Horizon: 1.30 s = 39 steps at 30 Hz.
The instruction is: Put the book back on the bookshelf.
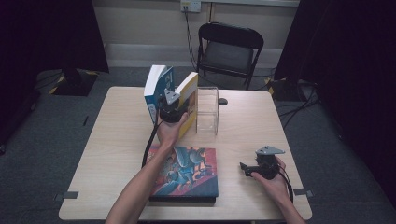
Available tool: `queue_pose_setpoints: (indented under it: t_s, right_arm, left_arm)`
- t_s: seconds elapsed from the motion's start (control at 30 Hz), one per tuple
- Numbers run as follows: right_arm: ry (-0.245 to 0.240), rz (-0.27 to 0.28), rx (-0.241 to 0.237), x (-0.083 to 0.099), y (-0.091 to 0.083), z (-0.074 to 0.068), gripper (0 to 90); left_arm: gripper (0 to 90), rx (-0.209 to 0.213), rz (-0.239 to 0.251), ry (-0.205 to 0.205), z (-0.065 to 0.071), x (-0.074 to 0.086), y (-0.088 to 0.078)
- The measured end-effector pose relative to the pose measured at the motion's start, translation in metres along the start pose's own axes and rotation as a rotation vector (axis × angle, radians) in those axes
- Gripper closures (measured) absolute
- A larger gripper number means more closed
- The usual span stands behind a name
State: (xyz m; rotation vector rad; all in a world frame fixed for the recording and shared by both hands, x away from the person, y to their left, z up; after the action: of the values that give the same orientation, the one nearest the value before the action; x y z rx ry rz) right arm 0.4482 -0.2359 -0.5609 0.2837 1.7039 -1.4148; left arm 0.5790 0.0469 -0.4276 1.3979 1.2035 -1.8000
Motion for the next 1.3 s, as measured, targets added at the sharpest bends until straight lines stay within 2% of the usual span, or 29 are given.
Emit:
queue_pose_setpoints:
  t_s: [0.1,0.17,0.23,0.37,0.67,0.77,0.83,0.93,1.3]
  right_arm:
    - [0.000,0.000,0.000,0.000,0.000,0.000,12.8]
    - [0.000,0.000,0.000,0.000,0.000,0.000,12.8]
    - [0.000,0.000,0.000,0.000,0.000,0.000,12.8]
    - [0.000,0.000,-0.001,0.000,0.000,0.000,12.8]
    - [0.001,0.000,-0.001,0.000,0.000,0.000,12.8]
    - [0.000,0.000,-0.001,0.000,0.000,0.000,12.8]
    - [0.000,0.000,0.000,0.000,0.000,0.000,12.8]
    - [0.000,0.000,-0.001,0.000,0.000,0.000,12.8]
    - [-0.001,0.000,-0.001,0.000,0.000,0.000,12.8]
  left_arm:
    - [75.4,0.005,-0.018,0.003,0.001,0.009,0.003]
    - [75.4,0.007,-0.001,-0.014,0.001,0.011,0.002]
    - [75.2,0.013,-0.003,-0.001,0.003,0.011,0.001]
    - [73.4,0.040,-0.008,0.006,0.005,0.013,-0.005]
    - [69.5,0.072,-0.031,0.018,0.006,0.017,-0.022]
    - [65.7,0.090,-0.032,0.001,0.008,0.016,-0.025]
    - [62.2,0.103,-0.027,-0.025,0.009,0.015,-0.027]
    - [59.6,0.113,-0.045,0.001,0.011,0.017,-0.029]
    - [55.0,0.125,-0.022,-0.009,0.007,0.008,-0.041]
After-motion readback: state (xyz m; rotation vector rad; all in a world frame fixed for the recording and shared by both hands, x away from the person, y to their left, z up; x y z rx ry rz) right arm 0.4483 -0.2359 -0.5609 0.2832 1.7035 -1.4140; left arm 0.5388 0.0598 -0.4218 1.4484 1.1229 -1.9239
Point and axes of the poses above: each handheld gripper's, and its own axes: y roughly forward along the jaws, x roughly out of its underside, z roughly to its right, the point moved 9 cm from there along y, roughly forward along the jaws, and after that the axes turned 2 degrees about x, right-handed, at the moved point
